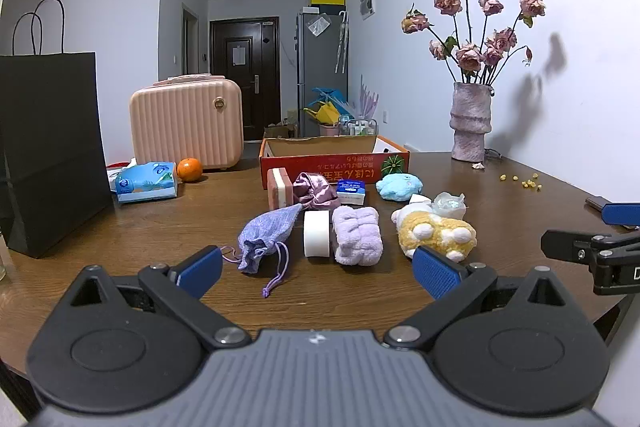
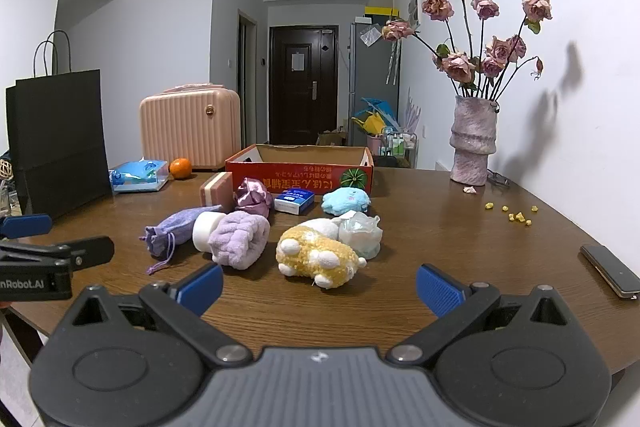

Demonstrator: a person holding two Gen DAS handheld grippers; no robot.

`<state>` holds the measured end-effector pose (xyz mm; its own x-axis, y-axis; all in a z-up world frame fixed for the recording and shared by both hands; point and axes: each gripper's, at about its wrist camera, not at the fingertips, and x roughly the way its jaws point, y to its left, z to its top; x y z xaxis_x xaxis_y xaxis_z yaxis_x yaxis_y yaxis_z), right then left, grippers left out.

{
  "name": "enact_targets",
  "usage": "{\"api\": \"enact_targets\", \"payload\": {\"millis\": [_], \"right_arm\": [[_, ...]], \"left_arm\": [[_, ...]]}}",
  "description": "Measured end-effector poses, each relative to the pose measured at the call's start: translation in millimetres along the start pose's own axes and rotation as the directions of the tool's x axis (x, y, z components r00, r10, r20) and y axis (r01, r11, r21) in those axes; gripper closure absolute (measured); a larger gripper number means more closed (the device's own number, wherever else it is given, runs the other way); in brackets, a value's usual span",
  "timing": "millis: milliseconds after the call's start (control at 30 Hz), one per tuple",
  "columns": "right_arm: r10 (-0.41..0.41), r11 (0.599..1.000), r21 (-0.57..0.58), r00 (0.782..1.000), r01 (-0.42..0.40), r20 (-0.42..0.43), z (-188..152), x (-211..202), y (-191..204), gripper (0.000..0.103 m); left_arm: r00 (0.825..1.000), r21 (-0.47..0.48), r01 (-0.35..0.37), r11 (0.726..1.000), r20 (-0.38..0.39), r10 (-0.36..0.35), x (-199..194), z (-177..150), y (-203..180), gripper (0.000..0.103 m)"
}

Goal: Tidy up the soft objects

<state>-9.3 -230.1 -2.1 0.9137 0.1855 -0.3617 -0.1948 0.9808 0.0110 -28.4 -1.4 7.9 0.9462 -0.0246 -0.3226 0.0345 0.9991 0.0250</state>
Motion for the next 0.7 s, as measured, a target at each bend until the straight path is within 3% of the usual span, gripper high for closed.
{"api": "enact_targets", "payload": {"millis": [700], "right_arm": [[-0.002,1.0,-0.001,1.0,0.002,0.01,-1.2,-4.3,1.2,0.0]], "left_arm": [[1.0,0.001,0.001,1.0,0.005,-0.001,-4.6,1.4,-0.8,0.0]]}}
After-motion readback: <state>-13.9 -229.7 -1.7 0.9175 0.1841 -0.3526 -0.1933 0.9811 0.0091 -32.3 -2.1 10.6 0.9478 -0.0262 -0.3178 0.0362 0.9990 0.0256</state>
